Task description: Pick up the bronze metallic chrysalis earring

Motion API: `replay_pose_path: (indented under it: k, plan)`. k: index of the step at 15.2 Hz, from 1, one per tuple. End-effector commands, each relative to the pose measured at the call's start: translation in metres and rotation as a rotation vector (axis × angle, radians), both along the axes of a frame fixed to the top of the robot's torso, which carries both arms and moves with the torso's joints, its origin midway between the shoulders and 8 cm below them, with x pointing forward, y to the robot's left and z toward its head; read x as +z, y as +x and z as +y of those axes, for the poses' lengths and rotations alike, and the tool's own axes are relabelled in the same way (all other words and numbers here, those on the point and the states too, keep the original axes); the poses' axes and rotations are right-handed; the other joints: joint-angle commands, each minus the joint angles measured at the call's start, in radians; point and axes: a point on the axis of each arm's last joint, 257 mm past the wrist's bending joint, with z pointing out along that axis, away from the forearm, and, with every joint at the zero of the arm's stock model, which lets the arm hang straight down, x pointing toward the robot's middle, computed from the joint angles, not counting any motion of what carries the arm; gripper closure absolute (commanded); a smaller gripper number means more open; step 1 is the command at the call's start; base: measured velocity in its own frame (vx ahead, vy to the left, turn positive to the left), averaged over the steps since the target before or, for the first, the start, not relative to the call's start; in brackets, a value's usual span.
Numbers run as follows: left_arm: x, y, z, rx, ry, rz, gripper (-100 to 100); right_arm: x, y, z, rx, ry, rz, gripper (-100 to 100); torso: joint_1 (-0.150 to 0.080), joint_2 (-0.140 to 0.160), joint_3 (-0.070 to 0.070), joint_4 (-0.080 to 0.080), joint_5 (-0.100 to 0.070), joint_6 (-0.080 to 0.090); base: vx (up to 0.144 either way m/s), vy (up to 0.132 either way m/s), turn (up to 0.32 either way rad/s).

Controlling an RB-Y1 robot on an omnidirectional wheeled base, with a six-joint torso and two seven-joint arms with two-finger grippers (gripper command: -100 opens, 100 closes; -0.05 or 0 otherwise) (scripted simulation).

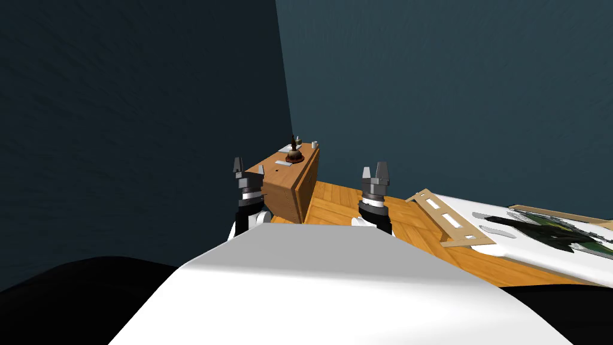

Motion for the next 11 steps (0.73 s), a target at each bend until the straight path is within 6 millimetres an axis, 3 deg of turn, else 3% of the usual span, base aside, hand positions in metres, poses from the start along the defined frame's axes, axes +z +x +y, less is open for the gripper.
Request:
replay_pose_path:
  k: [1,5,11]
  plan:
    - [-0.003,0.007,-0.005,-0.026,0.031,0.019,-100,0.0,0.0,0.0,0.0,0.0,0.0,0,0.0,0.0,0.0,0.0,0.0,0.0,0.003,0.013,-0.006]
    - [-0.01,0.022,-0.011,-0.067,0.067,0.057,-100,0.0,0.0,0.0,0.0,0.0,0.0,0,0.004,-0.001,0.0,0.0,0.001,0.0,0.008,0.04,-0.018]
    - [-0.033,0.07,-0.02,-0.143,0.095,0.167,-100,0.0,0.0,0.0,0.0,0.0,0.0,0,0.007,-0.002,-0.001,0.0,0.002,0.0,0.014,0.083,-0.029]
